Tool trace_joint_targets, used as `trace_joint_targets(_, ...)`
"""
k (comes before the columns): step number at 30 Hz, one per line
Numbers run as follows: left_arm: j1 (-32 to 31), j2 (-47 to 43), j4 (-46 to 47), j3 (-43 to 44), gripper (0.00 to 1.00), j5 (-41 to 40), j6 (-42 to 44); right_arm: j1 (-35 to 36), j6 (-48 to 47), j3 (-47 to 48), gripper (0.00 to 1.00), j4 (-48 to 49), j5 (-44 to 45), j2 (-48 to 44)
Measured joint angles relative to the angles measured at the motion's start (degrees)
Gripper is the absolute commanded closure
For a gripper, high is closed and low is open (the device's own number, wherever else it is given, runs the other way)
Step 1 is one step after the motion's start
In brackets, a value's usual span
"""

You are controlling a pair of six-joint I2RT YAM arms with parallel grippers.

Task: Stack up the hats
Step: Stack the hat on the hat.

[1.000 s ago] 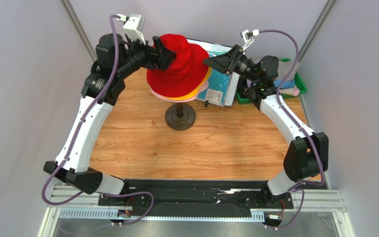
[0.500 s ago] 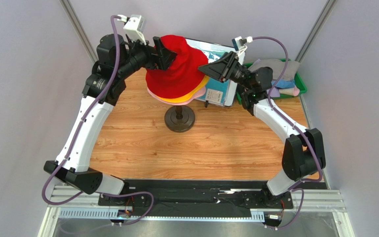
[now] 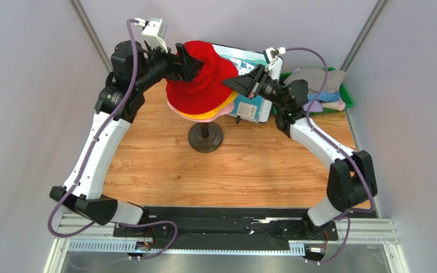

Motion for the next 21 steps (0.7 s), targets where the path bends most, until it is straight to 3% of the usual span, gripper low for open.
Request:
trace_joint_targets(8,-0.17,-1.42,0.02,-0.66,0.05,-0.22,0.02,0.74,-8.33,-10.51,1.0,-10.75,10.4,-10.45)
trace_joint_targets(21,-0.02,-1.9,-0.07,-0.52,0.01,-2.62,0.04,1.2,-12.5,-10.16,1.0,-12.48,14.19,-9.68)
